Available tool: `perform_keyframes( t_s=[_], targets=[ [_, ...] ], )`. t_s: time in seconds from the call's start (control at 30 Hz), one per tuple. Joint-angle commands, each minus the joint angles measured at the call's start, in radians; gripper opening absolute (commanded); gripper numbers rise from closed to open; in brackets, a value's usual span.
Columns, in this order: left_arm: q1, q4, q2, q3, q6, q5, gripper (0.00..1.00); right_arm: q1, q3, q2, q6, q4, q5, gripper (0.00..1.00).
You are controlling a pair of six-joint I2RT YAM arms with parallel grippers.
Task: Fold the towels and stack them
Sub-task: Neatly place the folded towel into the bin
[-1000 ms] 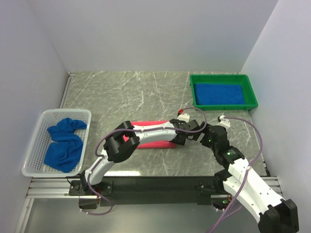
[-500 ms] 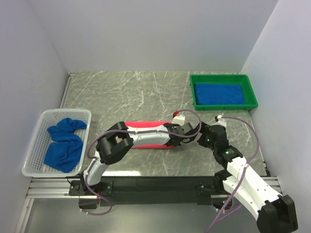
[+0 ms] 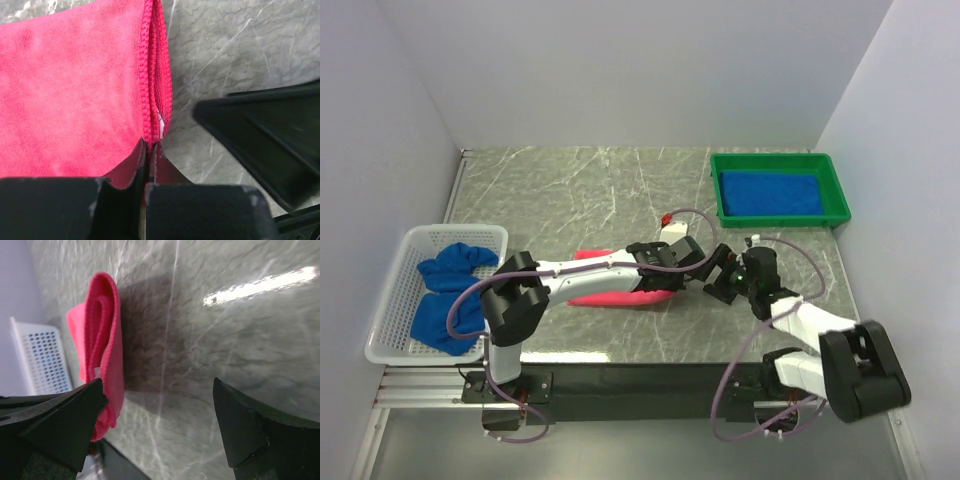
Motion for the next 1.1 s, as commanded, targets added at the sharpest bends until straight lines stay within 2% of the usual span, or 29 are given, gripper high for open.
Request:
perform_keyframes(
  t_s=[0.0,0.23,0.37,0.53,0.63,0.87,1.07],
  targets=[
    [-0.001,0.032,-0.022,0.008,0.009,0.031,0.01,0.0,0.026,0.104,0.097,0.206,-0.111,0.97],
    [0.001,0.029,0.01,0.023,0.006,0.04,0.01,0.031,0.047,0.301,0.204,0.443,-0.18,0.97],
    [0.01,0.029,0.018,0.023,0.003,0.049,0.01,0.034,0.021,0.334,0.261,0.547,-0.194,0.95],
    [0.012,0.052,0.016,0.026,0.008,0.058,0.01,0.061,0.063,0.32,0.2,0.438,-0.153,0.95],
    [0.012,0.06,0.021,0.043,0.014,0.072,0.01,0.084,0.079,0.346,0.213,0.438,-0.13,0.94],
    [0.012,0.064,0.047,0.08,0.011,0.074,0.01,0.166,0.129,0.432,0.252,0.453,-0.081,0.84],
    [0.012,0.063,0.091,0.138,0.008,0.078,0.01,0.186,0.161,0.467,0.241,0.421,-0.048,0.78]
  ],
)
